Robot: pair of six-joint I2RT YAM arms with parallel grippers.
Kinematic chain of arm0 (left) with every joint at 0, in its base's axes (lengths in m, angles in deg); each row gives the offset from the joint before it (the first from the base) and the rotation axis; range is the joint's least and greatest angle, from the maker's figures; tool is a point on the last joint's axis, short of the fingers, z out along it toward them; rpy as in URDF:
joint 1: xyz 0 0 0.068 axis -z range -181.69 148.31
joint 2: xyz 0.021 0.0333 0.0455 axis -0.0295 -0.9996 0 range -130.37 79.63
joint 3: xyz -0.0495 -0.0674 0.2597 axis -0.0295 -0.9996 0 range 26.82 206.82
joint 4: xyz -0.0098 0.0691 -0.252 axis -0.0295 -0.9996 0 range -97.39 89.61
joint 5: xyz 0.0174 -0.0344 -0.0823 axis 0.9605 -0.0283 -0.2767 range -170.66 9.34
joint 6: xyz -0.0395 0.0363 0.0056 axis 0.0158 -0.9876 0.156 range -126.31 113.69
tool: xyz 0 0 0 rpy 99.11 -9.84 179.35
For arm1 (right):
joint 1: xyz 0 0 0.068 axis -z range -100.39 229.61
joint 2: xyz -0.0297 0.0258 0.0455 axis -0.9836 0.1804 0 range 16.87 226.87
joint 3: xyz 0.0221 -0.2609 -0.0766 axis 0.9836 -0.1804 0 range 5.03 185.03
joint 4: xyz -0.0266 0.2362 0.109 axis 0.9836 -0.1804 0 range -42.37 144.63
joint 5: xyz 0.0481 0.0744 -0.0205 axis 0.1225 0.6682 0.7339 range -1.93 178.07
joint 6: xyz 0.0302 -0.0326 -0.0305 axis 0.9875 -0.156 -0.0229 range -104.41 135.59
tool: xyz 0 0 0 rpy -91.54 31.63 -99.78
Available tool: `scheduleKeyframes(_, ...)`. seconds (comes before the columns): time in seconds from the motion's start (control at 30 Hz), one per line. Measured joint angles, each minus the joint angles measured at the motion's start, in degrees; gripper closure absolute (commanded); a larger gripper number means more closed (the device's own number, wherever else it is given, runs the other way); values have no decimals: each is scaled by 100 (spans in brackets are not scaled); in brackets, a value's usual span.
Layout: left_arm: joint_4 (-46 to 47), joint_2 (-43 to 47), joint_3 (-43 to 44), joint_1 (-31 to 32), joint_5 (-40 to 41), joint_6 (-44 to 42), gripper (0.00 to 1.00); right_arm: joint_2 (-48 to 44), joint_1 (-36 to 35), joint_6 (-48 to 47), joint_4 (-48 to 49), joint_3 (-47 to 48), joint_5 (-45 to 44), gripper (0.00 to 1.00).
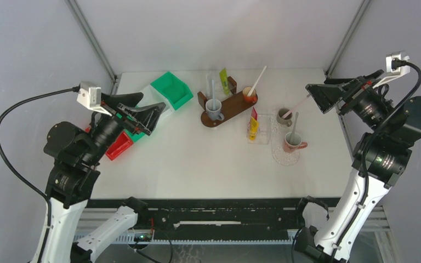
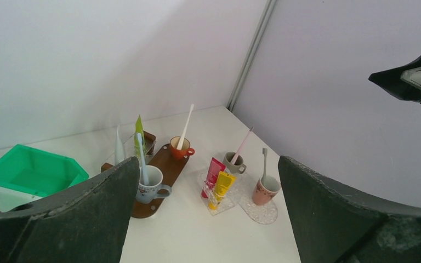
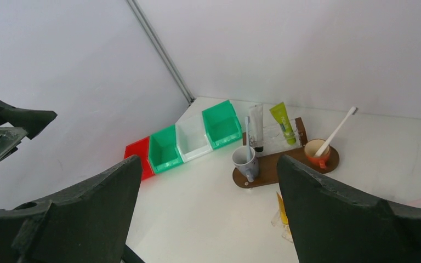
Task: Prepare toiletry sets of a toothbrush and toothpaste on the tray
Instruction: Reset both arms
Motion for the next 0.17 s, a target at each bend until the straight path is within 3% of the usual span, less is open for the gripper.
scheduleKeyframes(0.17,-57,0,0,-7,0,-50,0,15,31,0,-7,-4,-52,0)
